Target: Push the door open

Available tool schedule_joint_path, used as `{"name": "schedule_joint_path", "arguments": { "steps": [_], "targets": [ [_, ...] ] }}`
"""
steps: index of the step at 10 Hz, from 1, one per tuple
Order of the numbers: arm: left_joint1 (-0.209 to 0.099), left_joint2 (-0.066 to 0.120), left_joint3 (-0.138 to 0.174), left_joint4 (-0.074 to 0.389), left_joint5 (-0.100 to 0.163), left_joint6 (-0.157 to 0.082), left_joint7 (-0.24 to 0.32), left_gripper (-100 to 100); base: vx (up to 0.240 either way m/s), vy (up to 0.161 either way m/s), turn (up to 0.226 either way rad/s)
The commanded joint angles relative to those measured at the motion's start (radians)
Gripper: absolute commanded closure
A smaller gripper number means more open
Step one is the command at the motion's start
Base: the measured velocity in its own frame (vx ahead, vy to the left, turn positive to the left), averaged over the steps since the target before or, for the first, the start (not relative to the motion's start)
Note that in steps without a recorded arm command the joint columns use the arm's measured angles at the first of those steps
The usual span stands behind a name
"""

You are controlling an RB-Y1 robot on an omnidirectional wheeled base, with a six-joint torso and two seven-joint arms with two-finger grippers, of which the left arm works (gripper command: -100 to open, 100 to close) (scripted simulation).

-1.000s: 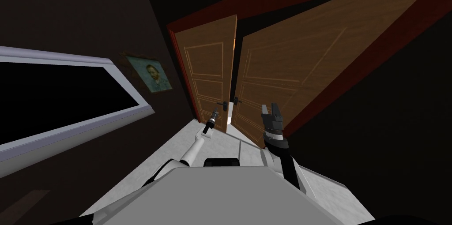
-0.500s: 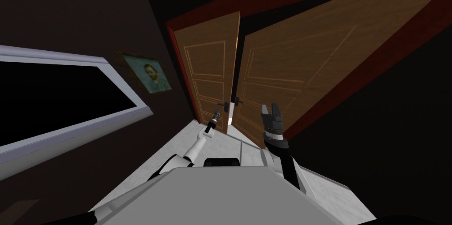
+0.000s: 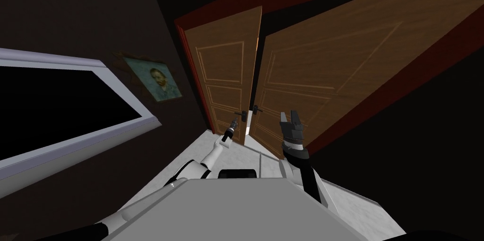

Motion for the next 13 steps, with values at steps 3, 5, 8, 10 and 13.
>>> {"name": "schedule_joint_path", "arguments": {
  "steps": [3,5,8,10,13],
  "targets": [
    [-0.026,-0.003,-0.002,0.043,0.001,-0.002,0.006,-100,0.045,0.035,-0.006],
    [-0.028,0.040,0.002,0.047,0.002,-0.002,0.005,-100,0.120,-0.059,-0.021],
    [-0.029,0.055,0.008,0.050,0.004,-0.002,0.004,-100,0.199,-0.069,-0.022],
    [-0.030,0.039,0.011,0.052,0.006,-0.002,0.003,-100,0.207,-0.055,-0.020],
    [-0.031,0.012,0.014,0.052,0.007,0.000,0.003,-100,0.139,-0.045,-0.011]
  ]
}}
